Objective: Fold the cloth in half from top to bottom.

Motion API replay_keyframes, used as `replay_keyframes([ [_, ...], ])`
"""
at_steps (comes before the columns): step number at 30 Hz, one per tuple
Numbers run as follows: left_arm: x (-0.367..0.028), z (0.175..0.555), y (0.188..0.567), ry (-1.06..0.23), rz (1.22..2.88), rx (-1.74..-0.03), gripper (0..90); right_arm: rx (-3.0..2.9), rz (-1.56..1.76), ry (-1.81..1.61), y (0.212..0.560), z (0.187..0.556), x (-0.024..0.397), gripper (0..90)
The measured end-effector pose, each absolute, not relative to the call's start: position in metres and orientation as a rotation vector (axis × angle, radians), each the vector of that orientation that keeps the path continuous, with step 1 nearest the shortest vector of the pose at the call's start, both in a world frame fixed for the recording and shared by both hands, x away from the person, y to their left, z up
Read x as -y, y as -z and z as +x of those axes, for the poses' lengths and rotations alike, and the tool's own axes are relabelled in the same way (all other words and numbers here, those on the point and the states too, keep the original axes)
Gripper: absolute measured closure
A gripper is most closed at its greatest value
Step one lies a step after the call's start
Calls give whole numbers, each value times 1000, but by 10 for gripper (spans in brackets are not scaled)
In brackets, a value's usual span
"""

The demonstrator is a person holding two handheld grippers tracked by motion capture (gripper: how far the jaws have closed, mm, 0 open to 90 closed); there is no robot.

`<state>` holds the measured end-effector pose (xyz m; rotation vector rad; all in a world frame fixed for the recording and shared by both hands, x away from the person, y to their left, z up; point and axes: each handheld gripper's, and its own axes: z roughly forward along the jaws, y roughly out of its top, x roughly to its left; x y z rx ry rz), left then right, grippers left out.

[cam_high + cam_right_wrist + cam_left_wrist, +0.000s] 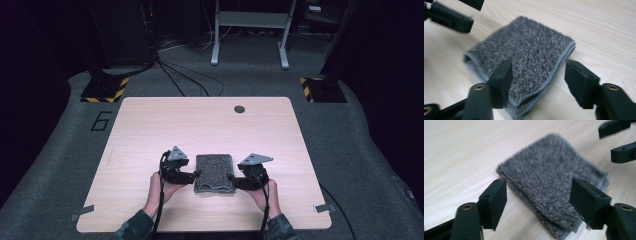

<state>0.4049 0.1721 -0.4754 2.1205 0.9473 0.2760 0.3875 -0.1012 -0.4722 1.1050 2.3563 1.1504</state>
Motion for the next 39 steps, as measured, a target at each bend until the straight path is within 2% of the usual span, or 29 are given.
replay_keyframes([
  [2, -165, 403, 486, -285, 2183, -943, 271, -2378, 1095, -1079, 480, 390, 91, 350],
  [8, -169, 394, 505, -313, 2275, -948, 255, -2383, 1111, -927, 502, 380, 88, 351],
  [14, -172, 392, 512, -317, 2277, -955, 245, -2354, 1165, -922, 511, 375, 98, 349],
  [19, -180, 390, 514, -318, 2213, -987, 189, -2345, 1156, -945, 513, 371, 101, 319],
  [23, -202, 385, 505, -352, 2158, -1030, 153, -2329, 1212, -1022, 508, 366, 117, 268],
  [27, -236, 375, 498, -418, 2111, -1102, 150, -2272, 1268, -1068, 504, 359, 146, 204],
  [32, -279, 367, 504, -437, 2073, -1223, 153, -2194, 1375, -1016, 506, 351, 183, 151],
  [39, -322, 360, 519, -496, 2017, -1368, 147, -2089, 1475, -938, 517, 345, 225, 132],
])
